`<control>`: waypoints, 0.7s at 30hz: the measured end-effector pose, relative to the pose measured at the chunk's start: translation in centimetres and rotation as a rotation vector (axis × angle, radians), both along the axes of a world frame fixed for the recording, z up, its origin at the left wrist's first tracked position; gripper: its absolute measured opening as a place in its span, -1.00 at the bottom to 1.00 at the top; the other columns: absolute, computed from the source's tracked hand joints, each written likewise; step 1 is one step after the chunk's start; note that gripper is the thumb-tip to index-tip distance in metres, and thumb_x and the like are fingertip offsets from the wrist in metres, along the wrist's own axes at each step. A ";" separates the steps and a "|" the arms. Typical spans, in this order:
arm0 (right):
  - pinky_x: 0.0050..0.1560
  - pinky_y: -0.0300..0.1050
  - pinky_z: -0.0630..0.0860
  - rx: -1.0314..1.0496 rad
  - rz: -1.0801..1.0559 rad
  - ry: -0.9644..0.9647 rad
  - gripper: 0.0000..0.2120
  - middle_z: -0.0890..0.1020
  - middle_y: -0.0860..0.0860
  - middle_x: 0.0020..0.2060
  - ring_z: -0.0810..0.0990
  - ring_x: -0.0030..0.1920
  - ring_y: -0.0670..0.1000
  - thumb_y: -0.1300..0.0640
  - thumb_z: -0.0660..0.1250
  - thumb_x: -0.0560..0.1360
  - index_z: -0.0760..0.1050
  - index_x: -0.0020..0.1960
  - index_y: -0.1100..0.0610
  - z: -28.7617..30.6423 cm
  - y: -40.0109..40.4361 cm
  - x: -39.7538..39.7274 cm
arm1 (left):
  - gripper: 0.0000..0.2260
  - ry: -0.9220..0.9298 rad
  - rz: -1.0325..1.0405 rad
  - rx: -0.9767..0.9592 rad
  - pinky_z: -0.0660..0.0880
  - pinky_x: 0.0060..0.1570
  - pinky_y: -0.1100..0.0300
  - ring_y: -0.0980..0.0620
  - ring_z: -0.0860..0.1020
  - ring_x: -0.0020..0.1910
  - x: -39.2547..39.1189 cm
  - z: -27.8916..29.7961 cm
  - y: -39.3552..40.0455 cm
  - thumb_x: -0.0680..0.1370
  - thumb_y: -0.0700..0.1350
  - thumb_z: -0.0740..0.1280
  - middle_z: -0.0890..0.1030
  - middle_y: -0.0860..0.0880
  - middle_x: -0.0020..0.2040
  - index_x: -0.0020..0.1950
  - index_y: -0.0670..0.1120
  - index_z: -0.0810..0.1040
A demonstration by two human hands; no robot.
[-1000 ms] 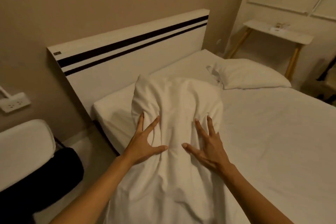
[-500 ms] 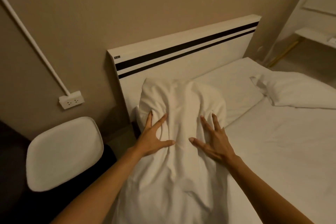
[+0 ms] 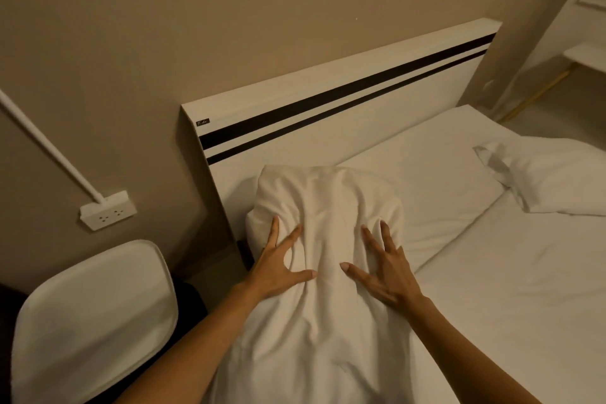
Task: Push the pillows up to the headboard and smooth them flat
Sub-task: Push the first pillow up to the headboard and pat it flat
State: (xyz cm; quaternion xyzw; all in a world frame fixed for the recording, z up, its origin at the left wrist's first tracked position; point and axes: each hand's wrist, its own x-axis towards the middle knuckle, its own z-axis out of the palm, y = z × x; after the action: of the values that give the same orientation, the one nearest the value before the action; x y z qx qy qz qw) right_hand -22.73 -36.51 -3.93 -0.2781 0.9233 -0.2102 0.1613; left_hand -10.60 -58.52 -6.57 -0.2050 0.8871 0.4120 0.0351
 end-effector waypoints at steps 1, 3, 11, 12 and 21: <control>0.53 0.18 0.06 0.003 -0.007 -0.005 -0.02 -0.16 0.01 0.58 0.06 0.55 0.24 -0.56 0.09 0.28 -0.04 0.58 -0.14 -0.3 -0.4 -1.2 | -0.08 -0.005 -0.004 -0.003 0.21 0.47 0.07 -0.03 0.03 0.57 -1.3 -0.3 -0.5 0.34 0.25 0.48 -0.35 0.12 0.56 0.54 0.30 -0.02; 0.53 0.17 0.04 0.021 -0.015 -0.015 -0.02 -0.16 0.02 0.58 0.06 0.55 0.24 -0.56 0.09 0.29 -0.05 0.58 -0.14 -1.0 -1.1 -3.4 | -0.08 -0.026 -0.016 -0.011 0.20 0.45 0.09 -0.02 0.04 0.57 -3.6 -0.8 -1.4 0.34 0.25 0.48 -0.33 0.12 0.56 0.54 0.29 -0.01; 0.53 0.17 -0.01 0.052 -0.073 -0.044 0.00 -0.16 0.04 0.58 0.07 0.55 0.22 -0.58 0.06 0.28 -0.06 0.58 -0.13 -2.8 -3.8 -10.2 | -0.07 -0.056 -0.098 0.026 0.19 0.46 0.12 0.00 0.03 0.57 -11.8 -2.1 -5.1 0.35 0.21 0.50 -0.29 0.09 0.57 0.55 0.26 0.00; 0.53 0.16 -0.01 0.053 -0.083 -0.043 0.01 -0.16 0.04 0.58 0.07 0.55 0.20 -0.60 0.03 0.27 -0.06 0.58 -0.13 -3.0 -4.2 -10.9 | -0.07 -0.058 -0.115 0.024 0.20 0.46 0.11 -0.01 0.03 0.57 -12.7 -2.4 -5.6 0.34 0.22 0.50 -0.29 0.09 0.58 0.55 0.26 0.00; 0.53 0.15 -0.01 0.076 -0.293 -0.054 0.00 -0.16 0.03 0.58 0.06 0.56 0.18 -0.61 0.01 0.26 -0.08 0.58 -0.16 -6.8 -6.6 -16.6 | -0.07 -0.085 -0.319 0.062 0.22 0.48 0.04 0.00 0.04 0.57 -23.4 -6.3 -9.9 0.34 0.23 0.49 -0.30 0.12 0.57 0.56 0.27 0.02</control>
State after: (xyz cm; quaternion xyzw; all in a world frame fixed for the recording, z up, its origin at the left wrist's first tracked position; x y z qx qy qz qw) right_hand -39.36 -43.09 -10.76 -0.1285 0.9566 -0.2037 0.1639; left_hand -33.98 -68.45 -12.89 -0.0775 0.8931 0.4192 0.1438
